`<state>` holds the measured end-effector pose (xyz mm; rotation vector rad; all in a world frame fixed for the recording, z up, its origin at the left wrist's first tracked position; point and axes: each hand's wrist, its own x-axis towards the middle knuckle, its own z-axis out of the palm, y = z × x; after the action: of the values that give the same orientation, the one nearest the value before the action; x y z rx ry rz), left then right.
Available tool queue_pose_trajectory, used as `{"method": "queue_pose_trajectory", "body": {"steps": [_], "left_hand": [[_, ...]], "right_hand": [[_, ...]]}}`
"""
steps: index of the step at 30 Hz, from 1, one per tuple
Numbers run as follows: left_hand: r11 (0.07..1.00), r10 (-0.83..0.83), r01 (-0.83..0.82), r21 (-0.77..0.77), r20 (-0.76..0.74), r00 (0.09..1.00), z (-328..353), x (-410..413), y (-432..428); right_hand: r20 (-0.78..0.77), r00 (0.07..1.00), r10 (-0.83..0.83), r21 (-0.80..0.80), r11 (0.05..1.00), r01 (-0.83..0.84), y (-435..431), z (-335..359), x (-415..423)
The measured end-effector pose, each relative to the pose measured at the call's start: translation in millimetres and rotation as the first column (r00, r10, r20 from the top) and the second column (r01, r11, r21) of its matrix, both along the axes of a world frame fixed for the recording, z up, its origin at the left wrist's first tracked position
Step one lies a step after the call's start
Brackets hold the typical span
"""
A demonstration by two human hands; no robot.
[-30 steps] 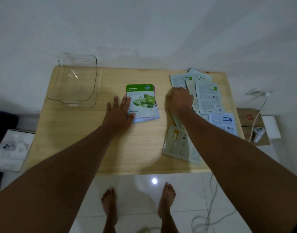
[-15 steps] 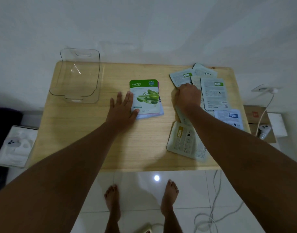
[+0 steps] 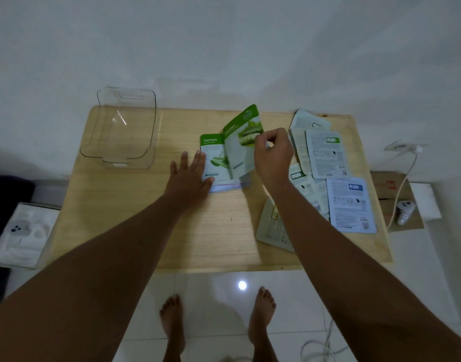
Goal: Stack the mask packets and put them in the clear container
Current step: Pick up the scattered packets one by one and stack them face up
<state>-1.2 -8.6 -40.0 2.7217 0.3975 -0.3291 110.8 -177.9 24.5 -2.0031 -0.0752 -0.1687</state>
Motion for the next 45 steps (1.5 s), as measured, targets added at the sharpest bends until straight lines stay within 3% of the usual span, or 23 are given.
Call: {"method": "queue_pose_trajectory", "body": {"steps": [3,6,9,14,18,21,24,29,33,39,42,45], "left_hand": [[1.0,0.022,-0.021,-0.018,0.022,1.0,1.1,-1.1,-2.4],[0.993,0.082,-0.075,-0.096,0.075,0.994,7.2,-1.1,-5.5],[0.993,0.072,-0.065,-0.103,0.068,0.995,10.0,1.3,-4.9],[0.999,0.04,-0.04,-0.012,0.015,0.999,3.4,6.1,-6.7],[0.999,0.035,-0.036,0.034,0.019,0.999,-0.7,4.3,-8.5],[0.998,0.041,-0.042,0.044,0.025,0.999,-2.7,4.3,-8.9],[0.997,0.039,-0.041,0.059,0.035,0.999,-3.0,4.3,-7.9],[0.998,0.044,-0.046,0.046,0.044,0.998,-3.7,4.1,-8.8],[0.998,0.046,-0.047,0.033,0.041,0.998,-3.8,2.6,-7.8],[0.999,0.035,-0.036,0.038,0.041,0.999,-4.6,2.4,-7.2],[0.998,0.034,-0.036,0.041,0.042,0.999,-4.8,2.2,-7.7],[0.999,0.035,-0.036,0.039,0.029,0.999,-3.2,3.0,-7.7]], "right_hand": [[-0.111,0.993,0.04,-0.023,0.999,-0.043,7.8,-18.9,-14.1],[-0.138,0.984,0.113,-0.186,0.973,-0.138,5.8,-27.9,-19.2],[-0.186,0.959,0.215,-0.38,0.884,-0.273,-0.3,-26.9,-21.1],[-0.163,0.872,0.461,-0.435,0.76,-0.483,-16.5,-29.0,-18.5],[-0.083,0.944,0.32,-0.62,0.725,-0.3,-38.8,-27.8,8.7],[-0.135,0.979,0.156,-0.78,0.592,-0.202,-57.8,-32.7,34.8],[-0.181,0.982,0.047,-0.838,0.516,-0.179,-70.6,-35.5,51.4],[-0.176,0.973,0.15,-0.84,0.492,-0.228,-70.6,-30.2,55.2],[-0.148,0.975,0.166,-0.812,0.542,-0.215,-69.9,-26.2,58.3],[-0.132,0.973,0.189,-0.918,0.346,-0.191,-67.3,-20.8,62.6],[-0.068,0.975,0.21,-0.905,0.399,-0.149,-65.9,-16.4,60.6],[0.011,0.973,0.23,-0.761,0.633,-0.141,-56.7,-7.8,58.6]]}}
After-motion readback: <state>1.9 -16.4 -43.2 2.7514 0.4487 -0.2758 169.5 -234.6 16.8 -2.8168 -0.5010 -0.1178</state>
